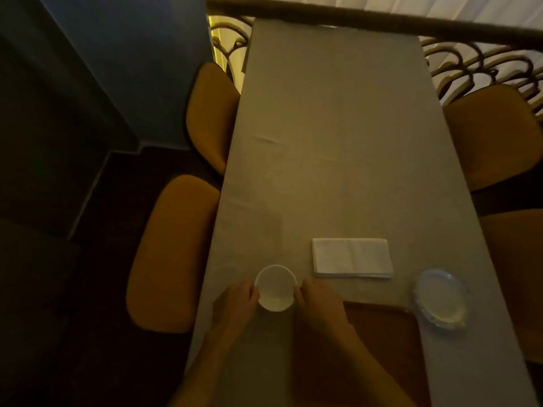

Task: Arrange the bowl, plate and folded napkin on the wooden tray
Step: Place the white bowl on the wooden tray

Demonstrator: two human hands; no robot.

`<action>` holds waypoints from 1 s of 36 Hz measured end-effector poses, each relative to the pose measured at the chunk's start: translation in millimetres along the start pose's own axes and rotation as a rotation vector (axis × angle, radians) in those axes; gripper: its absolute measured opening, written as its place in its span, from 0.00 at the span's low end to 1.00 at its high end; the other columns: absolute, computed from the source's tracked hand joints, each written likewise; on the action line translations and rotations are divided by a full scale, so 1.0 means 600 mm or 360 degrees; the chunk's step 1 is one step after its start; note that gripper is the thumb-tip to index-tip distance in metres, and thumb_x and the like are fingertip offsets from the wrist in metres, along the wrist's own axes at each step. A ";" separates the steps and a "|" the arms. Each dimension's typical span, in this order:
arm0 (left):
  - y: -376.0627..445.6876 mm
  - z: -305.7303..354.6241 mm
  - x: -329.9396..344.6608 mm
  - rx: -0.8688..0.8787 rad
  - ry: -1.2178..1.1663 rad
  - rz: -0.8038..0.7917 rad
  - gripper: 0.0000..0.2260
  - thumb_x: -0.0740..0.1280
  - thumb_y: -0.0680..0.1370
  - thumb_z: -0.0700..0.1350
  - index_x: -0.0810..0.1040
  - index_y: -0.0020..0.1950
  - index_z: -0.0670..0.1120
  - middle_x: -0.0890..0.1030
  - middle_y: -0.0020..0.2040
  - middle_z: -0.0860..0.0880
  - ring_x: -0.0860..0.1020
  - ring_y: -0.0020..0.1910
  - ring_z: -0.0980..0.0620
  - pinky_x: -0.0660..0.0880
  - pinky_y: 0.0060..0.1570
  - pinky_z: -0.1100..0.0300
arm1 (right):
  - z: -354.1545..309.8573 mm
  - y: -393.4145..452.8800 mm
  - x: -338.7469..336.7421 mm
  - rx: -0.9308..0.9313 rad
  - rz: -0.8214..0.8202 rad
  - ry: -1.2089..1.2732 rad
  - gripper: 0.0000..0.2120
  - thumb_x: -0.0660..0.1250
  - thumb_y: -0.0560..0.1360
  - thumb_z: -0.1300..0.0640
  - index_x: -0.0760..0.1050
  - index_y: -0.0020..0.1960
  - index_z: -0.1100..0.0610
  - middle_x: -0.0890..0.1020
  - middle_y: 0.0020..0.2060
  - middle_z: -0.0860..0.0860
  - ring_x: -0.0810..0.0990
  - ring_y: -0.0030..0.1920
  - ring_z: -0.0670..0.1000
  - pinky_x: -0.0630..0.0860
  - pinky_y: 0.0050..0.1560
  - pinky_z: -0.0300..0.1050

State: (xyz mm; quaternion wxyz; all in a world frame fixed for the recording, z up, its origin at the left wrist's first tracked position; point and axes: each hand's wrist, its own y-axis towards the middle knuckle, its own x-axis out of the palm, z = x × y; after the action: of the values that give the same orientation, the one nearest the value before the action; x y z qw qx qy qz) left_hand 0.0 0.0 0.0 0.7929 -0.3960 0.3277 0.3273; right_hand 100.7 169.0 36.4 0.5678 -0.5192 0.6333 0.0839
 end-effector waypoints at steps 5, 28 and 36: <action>0.012 0.004 -0.012 -0.0047 -0.0020 -0.0107 0.14 0.57 0.80 0.53 0.77 0.42 0.49 0.79 0.39 0.49 0.77 0.38 0.52 0.73 0.36 0.56 | -0.001 0.012 0.010 -0.0008 -0.0040 -0.0094 0.18 0.54 0.81 0.43 0.75 0.46 0.53 0.80 0.41 0.50 0.78 0.39 0.49 0.74 0.40 0.44; 0.028 0.014 -0.020 0.0133 0.0093 -0.0168 0.13 0.58 0.80 0.50 0.79 0.45 0.47 0.82 0.41 0.48 0.79 0.39 0.51 0.76 0.39 0.54 | 0.000 0.022 0.017 0.0127 -0.0096 0.0245 0.11 0.60 0.80 0.49 0.71 0.41 0.52 0.74 0.36 0.47 0.73 0.36 0.45 0.65 0.35 0.36; 0.010 0.026 -0.014 0.0127 0.0095 -0.0093 0.12 0.59 0.79 0.50 0.78 0.44 0.46 0.80 0.41 0.47 0.78 0.40 0.49 0.76 0.40 0.51 | 0.008 0.005 0.003 0.0116 -0.0083 0.0329 0.13 0.60 0.80 0.50 0.69 0.37 0.50 0.73 0.33 0.46 0.71 0.33 0.42 0.65 0.33 0.34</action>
State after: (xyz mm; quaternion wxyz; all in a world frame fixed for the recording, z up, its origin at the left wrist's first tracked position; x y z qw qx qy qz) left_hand -5.2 13.8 11.3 0.8071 -0.3831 0.3524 0.2786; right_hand 102.0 172.8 31.8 0.5198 -0.5206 0.6774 -0.0080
